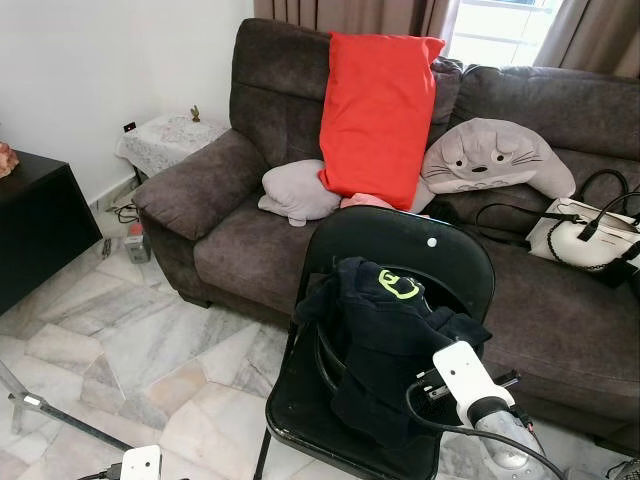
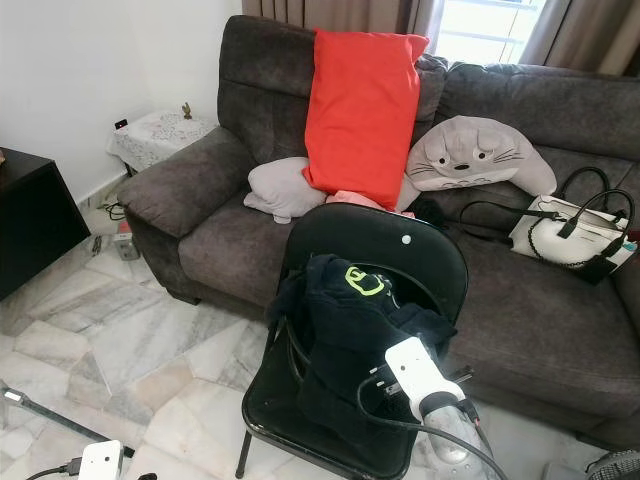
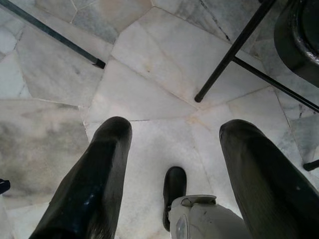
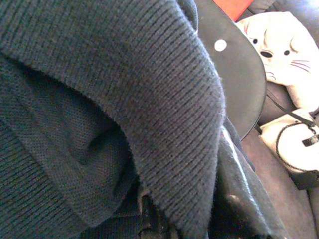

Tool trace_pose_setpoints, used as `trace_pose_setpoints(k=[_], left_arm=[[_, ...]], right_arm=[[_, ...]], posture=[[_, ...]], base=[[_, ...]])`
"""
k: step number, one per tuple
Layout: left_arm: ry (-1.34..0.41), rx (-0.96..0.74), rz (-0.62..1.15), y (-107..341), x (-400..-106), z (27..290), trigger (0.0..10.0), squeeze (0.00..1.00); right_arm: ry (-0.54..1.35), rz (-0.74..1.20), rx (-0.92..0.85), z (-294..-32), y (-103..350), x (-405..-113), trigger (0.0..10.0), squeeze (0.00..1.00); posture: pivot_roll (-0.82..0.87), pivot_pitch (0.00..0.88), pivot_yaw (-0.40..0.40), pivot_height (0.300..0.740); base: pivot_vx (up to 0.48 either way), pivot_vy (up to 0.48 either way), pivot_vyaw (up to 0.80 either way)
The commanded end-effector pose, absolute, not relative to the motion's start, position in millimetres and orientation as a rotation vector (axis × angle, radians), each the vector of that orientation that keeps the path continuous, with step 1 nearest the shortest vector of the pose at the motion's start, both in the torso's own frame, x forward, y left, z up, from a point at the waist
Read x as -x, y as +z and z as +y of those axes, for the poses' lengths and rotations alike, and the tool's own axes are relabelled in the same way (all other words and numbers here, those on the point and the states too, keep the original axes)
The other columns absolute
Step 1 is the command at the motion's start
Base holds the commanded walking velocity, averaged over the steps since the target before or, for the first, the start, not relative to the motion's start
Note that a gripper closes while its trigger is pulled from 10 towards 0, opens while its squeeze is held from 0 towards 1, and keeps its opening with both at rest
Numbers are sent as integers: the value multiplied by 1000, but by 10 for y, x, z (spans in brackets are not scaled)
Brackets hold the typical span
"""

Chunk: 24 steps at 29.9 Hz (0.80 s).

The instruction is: Hang hanger

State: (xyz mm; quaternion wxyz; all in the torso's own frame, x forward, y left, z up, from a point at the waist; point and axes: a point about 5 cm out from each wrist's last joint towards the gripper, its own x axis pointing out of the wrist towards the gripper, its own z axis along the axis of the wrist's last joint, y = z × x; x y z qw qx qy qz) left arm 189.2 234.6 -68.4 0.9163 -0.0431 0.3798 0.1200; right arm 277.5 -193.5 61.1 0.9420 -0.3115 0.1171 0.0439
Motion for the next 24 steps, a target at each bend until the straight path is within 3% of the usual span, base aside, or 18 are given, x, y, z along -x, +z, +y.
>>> trace_pose_setpoints(k=[1, 10, 12, 14, 24], left_arm=[[241, 82, 815, -721, -1837, 2338, 10000, 0], [241, 82, 815, -722, -1837, 2336, 10000, 0], [236, 78, 820, -732, -1815, 2337, 10000, 0], [235, 78, 822, -735, -1806, 2337, 10000, 0], [239, 86, 816, -730, -1823, 2327, 10000, 0]], right_arm=[[85, 219, 633, -1927, 662, -2787, 0, 0], [84, 218, 628, -1911, 662, -2788, 0, 0], [-100, 62, 422, -1840, 1043, -2951, 0, 0], [-189, 5, 333, -1844, 1193, -2985, 0, 0], [-239, 44, 260, -1918, 1167, -2998, 0, 0]], posture=[[52, 0, -7, 740], [52, 0, -7, 740], [64, 0, 3, 740], [66, 0, 2, 740], [61, 0, 1, 740]], base=[[0, 0, 0], [0, 0, 0], [0, 0, 0], [0, 0, 0], [0, 0, 0]])
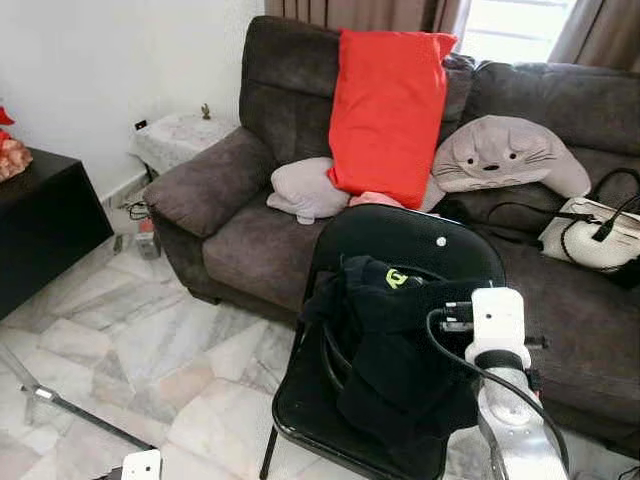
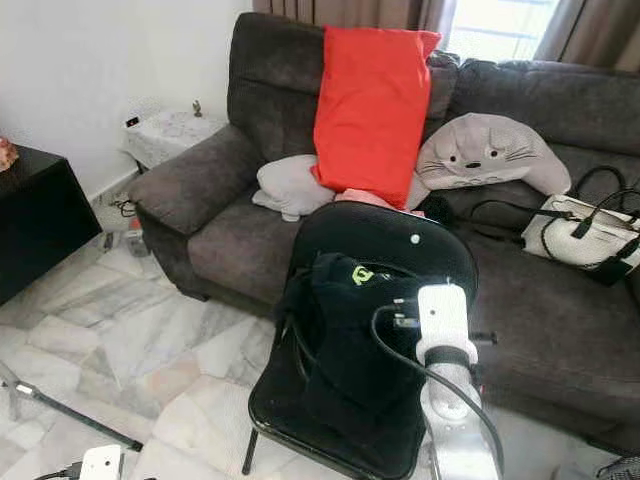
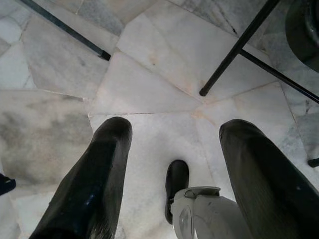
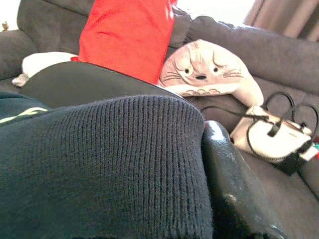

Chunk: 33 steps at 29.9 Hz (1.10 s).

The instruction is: Hang hanger

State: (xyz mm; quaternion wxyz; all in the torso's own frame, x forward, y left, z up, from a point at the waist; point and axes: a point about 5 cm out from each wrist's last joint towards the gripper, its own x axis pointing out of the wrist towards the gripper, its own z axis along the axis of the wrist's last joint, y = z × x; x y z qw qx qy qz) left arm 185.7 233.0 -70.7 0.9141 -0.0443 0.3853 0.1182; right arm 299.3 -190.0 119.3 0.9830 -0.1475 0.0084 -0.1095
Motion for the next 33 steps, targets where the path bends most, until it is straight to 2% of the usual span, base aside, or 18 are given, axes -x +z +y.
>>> trace_pose_setpoints(k=[1, 2, 3, 6, 8, 12, 16, 20, 21, 23, 24, 27, 29, 33], left_arm=[[239, 86, 816, -730, -1823, 2327, 10000, 0], [239, 86, 816, -729, -1825, 2326, 10000, 0], [239, 86, 815, -728, -1827, 2326, 10000, 0], [241, 86, 813, -723, -1834, 2332, 10000, 0], [241, 86, 812, -723, -1835, 2333, 10000, 0], [245, 83, 811, -711, -1847, 2357, 10000, 0], [254, 70, 804, -677, -1880, 2430, 10000, 0], [243, 48, 789, -635, -1937, 2466, 10000, 0], [199, 6, 788, -621, -1977, 2437, 10000, 0], [180, -12, 787, -614, -2001, 2417, 10000, 0], [144, -57, 782, -591, -2063, 2375, 10000, 0], [127, -78, 743, -517, -2209, 2320, 10000, 0], [97, -97, 724, -484, -2282, 2258, 10000, 0], [18, -154, 722, -475, -2336, 2142, 10000, 0]], right_arm=[[-239, 44, 260, -1918, 1167, -2998, 0, 0], [-255, 76, 195, -1907, 1136, -2994, 3804, 0], [-282, 136, 61, -1901, 1058, -2983, 10000, 0], [-304, 253, -191, -1867, 865, -2945, 10000, 0], [-292, 256, -203, -1853, 854, -2943, 10000, 0], [-179, 242, -117, -1720, 899, -2982, 10000, 0], [-215, 199, -189, -1702, 956, -3030, 10000, 0], [-257, 190, -243, -1775, 864, -3015, 10000, 0], [-245, 200, -256, -1795, 815, -3016, 10000, 0], [-240, 203, -251, -1804, 799, -3015, 10000, 0], [-225, 205, -260, -1821, 775, -3023, 10000, 0], [-209, 196, -268, -1873, 758, -3025, 10000, 0], [-222, 209, -290, -1917, 690, -3010, 10000, 0], [-250, 221, -315, -1954, 621, -3004, 10000, 0]], posture=[[61, 0, 1, 740], [60, 0, 1, 740], [60, 0, 1, 740], [63, 0, 3, 740], [67, 0, 4, 740], [63, 0, 6, 740], [110, 0, 5, 740], [270, 0, -80, 740], [347, 0, -140, 740], [378, 0, -165, 740], [445, 0, -230, 740], [476, 0, -262, 740], [523, 0, -315, 740], [530, 0, -327, 740]], base=[[0, 0, 0], [0, 0, 0], [0, 0, 0], [0, 0, 0], [0, 0, 0], [0, 0, 0], [0, 0, 0], [0, 0, 0], [0, 0, 0], [0, 0, 0], [0, 0, 0], [0, 0, 0], [0, 0, 0], [0, 0, 0]])
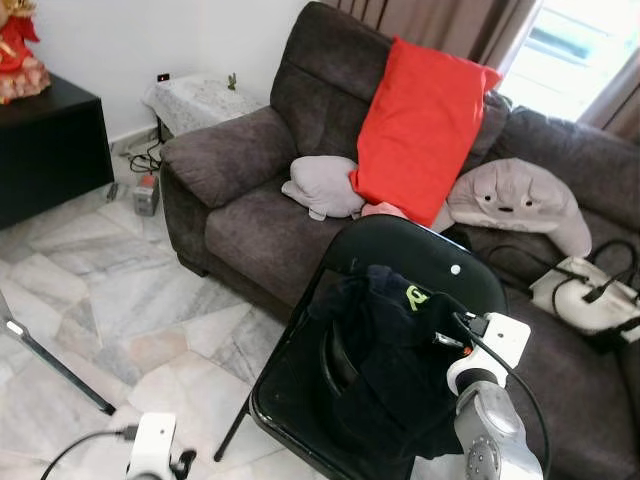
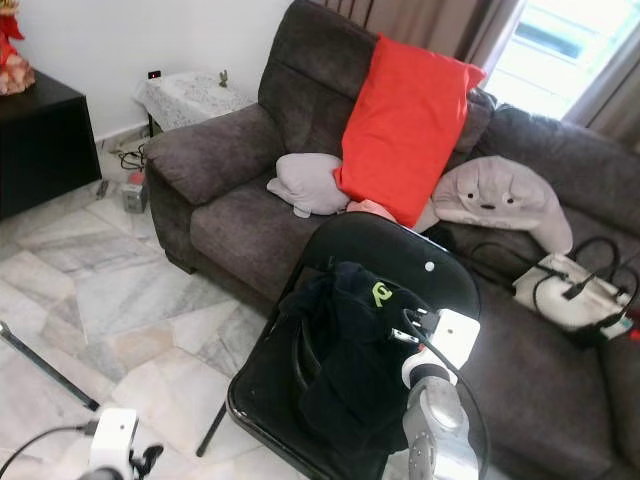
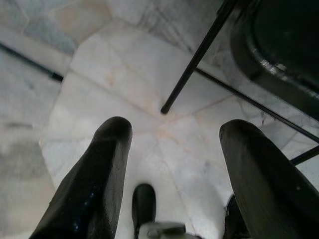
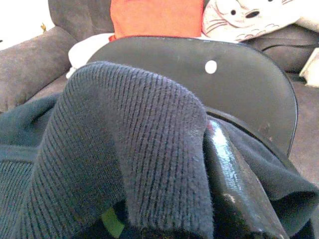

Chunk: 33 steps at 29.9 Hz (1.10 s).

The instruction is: Hang hanger

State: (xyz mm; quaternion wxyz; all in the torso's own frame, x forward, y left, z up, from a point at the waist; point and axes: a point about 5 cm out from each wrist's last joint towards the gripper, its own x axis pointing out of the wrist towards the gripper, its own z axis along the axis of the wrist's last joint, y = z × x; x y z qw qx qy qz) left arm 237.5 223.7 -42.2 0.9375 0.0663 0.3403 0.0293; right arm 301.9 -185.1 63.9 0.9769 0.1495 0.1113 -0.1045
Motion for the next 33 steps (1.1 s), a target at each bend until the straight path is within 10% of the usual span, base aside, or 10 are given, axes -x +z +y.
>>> trace_pose_setpoints(k=[1, 12, 33], left_arm=[[12, -161, 721, -473, -2342, 2132, 10000, 0], [29, -131, 707, -455, -2370, 2125, 10000, 0], [253, 43, 720, -448, -2237, 2520, 10000, 0]], right_arm=[[-254, 220, -320, -1957, 619, -3005, 10000, 0], [-296, 218, -340, -1973, 553, -2968, 10000, 0], [-504, -39, -299, -2187, 1030, -2932, 10000, 0]], posture=[[530, 0, -327, 740], [495, 0, -290, 740], [2, 0, 70, 740]], base=[[0, 0, 0], [0, 0, 0], [0, 0, 95]])
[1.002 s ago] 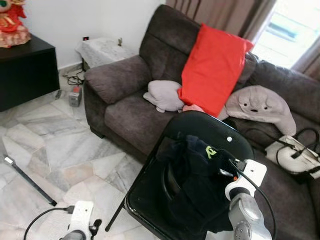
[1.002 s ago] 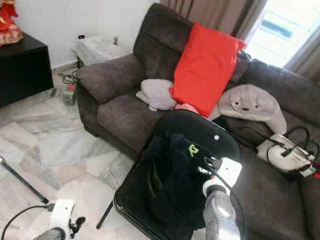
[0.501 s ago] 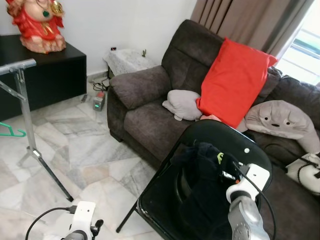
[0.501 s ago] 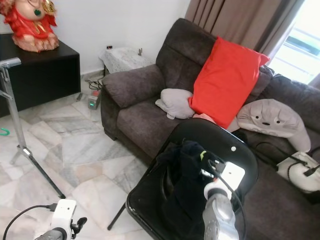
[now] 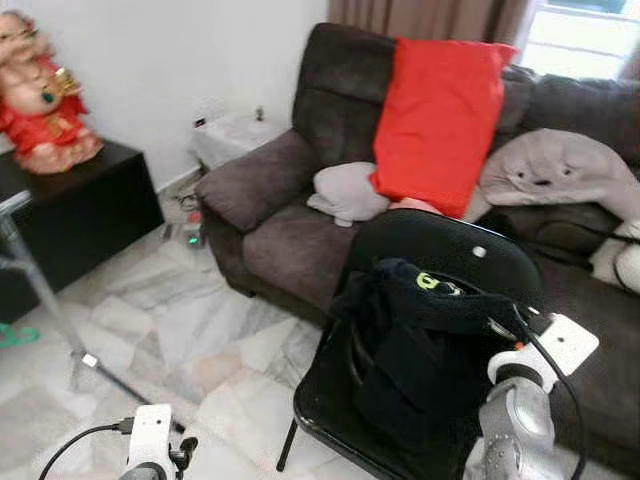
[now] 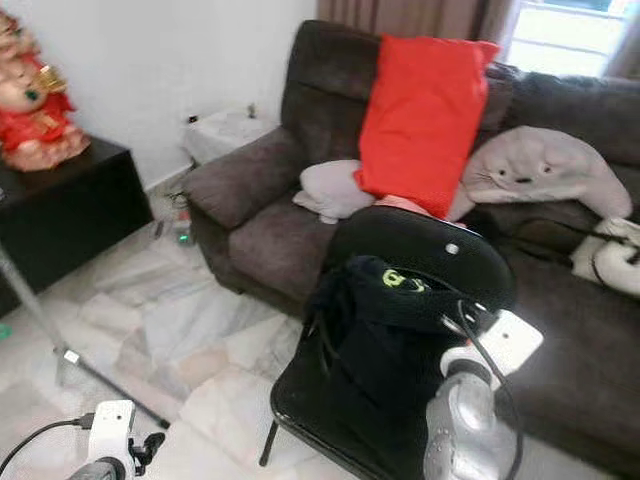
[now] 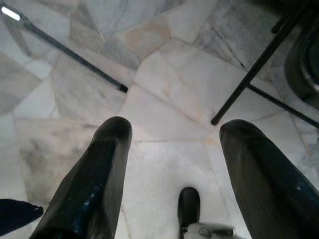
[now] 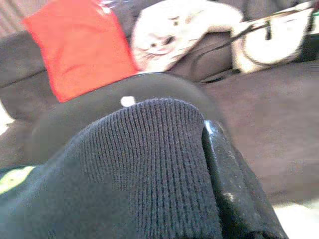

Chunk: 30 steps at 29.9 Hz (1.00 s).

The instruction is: Hang hanger

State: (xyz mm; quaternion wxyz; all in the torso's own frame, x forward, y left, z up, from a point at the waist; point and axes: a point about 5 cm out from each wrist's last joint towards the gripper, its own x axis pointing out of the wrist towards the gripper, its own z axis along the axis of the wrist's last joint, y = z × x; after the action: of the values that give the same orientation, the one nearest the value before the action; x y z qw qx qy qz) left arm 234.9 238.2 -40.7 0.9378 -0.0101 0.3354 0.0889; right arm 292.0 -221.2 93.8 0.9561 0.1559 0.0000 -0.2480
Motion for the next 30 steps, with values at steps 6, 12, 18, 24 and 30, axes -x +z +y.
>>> trace_pose_setpoints(k=[6, 12, 18, 24, 30], left_arm=[[313, 66, 709, -445, -2201, 2591, 10000, 0], [332, 77, 721, -485, -2128, 2603, 10000, 0], [325, 87, 749, -546, -2059, 2554, 10000, 0], [319, 89, 760, -564, -2045, 2528, 10000, 0], [318, 89, 768, -576, -2026, 2530, 10000, 0]], right_arm=[[-467, -68, -198, -2155, 1145, -2954, 10000, 0], [-462, -146, -141, -2172, 1402, -3081, 10000, 0], [-442, -305, 89, -2152, 1850, -3228, 10000, 0], [-453, -368, 301, -2133, 2153, -3464, 10000, 0], [-576, -381, 345, -2274, 2383, -3565, 10000, 0]], posture=[[25, 0, 59, 740], [36, 0, 45, 740], [35, 0, 40, 740], [33, 0, 50, 740], [47, 0, 49, 740]], base=[[0, 0, 800], [0, 0, 798], [0, 0, 795], [0, 0, 794], [0, 0, 794]])
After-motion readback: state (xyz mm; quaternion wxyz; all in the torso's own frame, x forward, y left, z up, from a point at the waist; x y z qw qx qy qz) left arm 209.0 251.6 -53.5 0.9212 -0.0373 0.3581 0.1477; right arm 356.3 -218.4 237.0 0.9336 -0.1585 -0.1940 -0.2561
